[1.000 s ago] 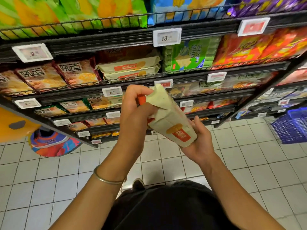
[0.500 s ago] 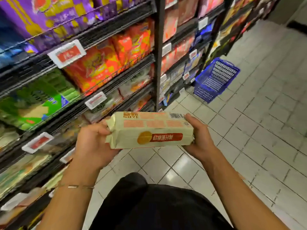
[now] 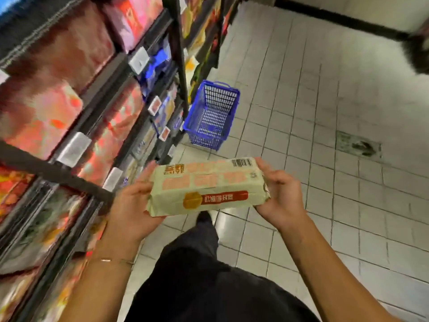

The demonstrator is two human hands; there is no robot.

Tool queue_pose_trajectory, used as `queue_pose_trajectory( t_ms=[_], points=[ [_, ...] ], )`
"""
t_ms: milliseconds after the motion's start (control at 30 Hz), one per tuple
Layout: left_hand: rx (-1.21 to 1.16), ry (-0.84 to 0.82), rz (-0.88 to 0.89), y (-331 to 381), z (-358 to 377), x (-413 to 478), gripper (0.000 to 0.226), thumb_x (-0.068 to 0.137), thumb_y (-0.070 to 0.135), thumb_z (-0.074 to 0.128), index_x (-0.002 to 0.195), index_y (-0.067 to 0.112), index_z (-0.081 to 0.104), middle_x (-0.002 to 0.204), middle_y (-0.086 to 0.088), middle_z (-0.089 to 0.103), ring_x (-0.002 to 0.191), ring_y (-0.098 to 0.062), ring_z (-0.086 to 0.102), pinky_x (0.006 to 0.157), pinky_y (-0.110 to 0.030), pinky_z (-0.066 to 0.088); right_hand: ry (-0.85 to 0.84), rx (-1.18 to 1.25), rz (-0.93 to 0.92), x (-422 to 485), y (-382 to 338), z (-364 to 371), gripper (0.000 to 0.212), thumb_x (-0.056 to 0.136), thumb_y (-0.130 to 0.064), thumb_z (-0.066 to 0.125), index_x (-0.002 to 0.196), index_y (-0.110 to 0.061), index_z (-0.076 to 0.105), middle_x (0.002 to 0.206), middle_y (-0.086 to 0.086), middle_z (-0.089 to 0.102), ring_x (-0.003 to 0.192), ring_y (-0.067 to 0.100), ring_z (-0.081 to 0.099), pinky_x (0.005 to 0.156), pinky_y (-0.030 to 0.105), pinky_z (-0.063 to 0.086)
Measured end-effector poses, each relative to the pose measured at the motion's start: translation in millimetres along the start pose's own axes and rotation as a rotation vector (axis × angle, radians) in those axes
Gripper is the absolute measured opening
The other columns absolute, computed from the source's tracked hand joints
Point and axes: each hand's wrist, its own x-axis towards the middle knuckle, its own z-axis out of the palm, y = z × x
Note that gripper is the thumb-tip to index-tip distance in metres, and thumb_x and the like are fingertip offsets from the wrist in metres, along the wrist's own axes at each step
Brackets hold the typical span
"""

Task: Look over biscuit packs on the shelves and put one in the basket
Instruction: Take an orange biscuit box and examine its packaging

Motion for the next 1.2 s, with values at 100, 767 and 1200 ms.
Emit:
queue_pose_trajectory(
  t_ms=[100, 767, 1200],
  points=[
    [-0.042, 0.047, -0.039, 14.5, 47.1, 78.8, 0.047, 0.088, 0.005, 0.043, 0.111, 0.021, 0.081, 0.123, -0.012, 0.075, 0.109, -0.035, 0.075, 0.098, -0.056, 0.056, -0.005, -0.018, -0.038, 52.0, -68.4, 7.4, 0.049, 0.082, -0.003, 0.040, 0.130, -0.008, 0.053, 0.129, 0.018, 0.056, 0.120, 0.039, 0.056, 0.103, 0.049, 0.043],
    [-0.465, 0.608, -0.044, 22.1, 202.9, 513.8, 0.035, 0.084, 0.026, 0.064, 0.114, 0.015, 0.079, 0.110, -0.010, 0.076, 0.105, -0.029, 0.070, 0.097, -0.044, 0.054, -0.032, -0.839, 0.311, 579.0, -335.3, -18.3, 0.024, 0.101, -0.025, 0.051, 0.119, -0.020, 0.067, 0.111, 0.003, 0.073, 0.106, 0.022, 0.070, 0.090, 0.043, 0.059],
    [-0.511, 0.752, 0.017, -80.4, -6.6, 895.2, 0.054, 0.108, 0.046, 0.037, 0.124, 0.009, 0.073, 0.115, -0.012, 0.078, 0.102, -0.033, 0.076, 0.085, -0.044, 0.064, 0.106, -1.347, 0.485, 995.9, -143.6, -228.9, 0.034, 0.107, -0.034, 0.042, 0.084, -0.019, 0.062, 0.070, -0.005, 0.068, 0.058, 0.010, 0.062, 0.059, 0.024, 0.048]
  ],
)
